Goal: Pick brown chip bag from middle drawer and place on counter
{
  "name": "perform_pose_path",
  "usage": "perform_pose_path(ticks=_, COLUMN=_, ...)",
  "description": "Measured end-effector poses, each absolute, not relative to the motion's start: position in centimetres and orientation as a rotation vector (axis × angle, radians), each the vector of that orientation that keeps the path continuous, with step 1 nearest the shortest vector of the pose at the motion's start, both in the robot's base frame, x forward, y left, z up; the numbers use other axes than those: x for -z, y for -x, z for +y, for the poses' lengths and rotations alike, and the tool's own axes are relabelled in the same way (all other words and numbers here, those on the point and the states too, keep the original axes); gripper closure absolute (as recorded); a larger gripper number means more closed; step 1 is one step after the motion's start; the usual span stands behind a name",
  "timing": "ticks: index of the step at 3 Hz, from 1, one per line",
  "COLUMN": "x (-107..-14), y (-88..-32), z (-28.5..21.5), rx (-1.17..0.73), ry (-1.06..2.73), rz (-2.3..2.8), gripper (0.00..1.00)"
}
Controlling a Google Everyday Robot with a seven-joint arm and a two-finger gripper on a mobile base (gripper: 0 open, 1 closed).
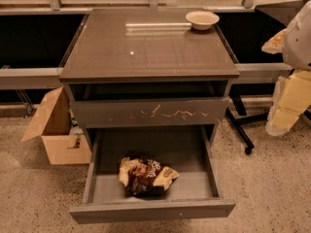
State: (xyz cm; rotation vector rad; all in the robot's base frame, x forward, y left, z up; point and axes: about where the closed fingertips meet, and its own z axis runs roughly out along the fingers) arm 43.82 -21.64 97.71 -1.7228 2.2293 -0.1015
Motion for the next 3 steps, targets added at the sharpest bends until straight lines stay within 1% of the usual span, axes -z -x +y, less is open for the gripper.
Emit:
perform_pose_path(ticks=1, x=-97.7, y=-43.8, z=-21.6, rx=0.102, ry=1.723, rz=2.229, gripper=0.00)
perform_pose_path(ticks=2, x=-96.1, y=-44.5, z=-21.2, rx=0.026, ry=1.691, rz=2.212, gripper=0.00)
perform_pose_path(ticks=3, x=-91.3, y=-46.4, z=-19.2, rx=-0.135, ry=1.645, rz=2.172, gripper=0.00)
